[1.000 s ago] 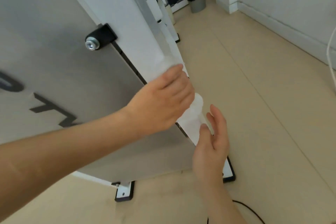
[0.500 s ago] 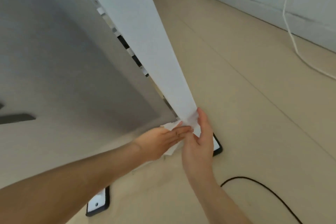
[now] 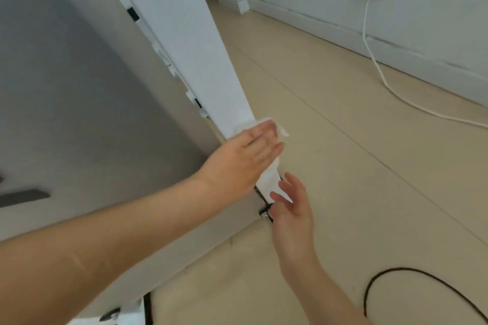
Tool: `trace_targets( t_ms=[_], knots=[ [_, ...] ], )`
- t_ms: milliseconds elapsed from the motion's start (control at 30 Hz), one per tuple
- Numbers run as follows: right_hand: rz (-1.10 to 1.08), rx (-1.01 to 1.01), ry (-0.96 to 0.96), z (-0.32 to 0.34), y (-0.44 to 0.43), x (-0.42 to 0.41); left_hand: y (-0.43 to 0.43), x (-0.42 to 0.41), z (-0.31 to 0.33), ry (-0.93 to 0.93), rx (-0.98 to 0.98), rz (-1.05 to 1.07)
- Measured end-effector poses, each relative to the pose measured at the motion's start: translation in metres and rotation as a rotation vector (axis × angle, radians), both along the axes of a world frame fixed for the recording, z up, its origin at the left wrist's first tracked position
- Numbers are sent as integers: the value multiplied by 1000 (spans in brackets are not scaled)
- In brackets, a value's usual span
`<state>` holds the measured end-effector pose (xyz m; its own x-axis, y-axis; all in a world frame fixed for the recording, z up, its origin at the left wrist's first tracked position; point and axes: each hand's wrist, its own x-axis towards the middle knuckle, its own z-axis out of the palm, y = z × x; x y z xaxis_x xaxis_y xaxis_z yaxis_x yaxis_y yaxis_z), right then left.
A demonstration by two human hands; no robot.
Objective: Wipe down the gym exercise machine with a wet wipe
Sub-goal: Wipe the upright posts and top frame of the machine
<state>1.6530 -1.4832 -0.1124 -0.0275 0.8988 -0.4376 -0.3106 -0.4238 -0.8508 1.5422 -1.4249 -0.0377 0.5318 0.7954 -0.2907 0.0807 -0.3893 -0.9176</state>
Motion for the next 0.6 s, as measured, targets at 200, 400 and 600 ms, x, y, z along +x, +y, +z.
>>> trace_targets(
  t_ms=[200,400,600],
  knots=[
    [76,-31,134,133,3,18,13,38,157,151,-54,220],
    [188,45,115,333,6,50,19,67,337,300,-154,449],
    [333,119,20,534,8,72,26,84,529,323,-227,582]
  ],
)
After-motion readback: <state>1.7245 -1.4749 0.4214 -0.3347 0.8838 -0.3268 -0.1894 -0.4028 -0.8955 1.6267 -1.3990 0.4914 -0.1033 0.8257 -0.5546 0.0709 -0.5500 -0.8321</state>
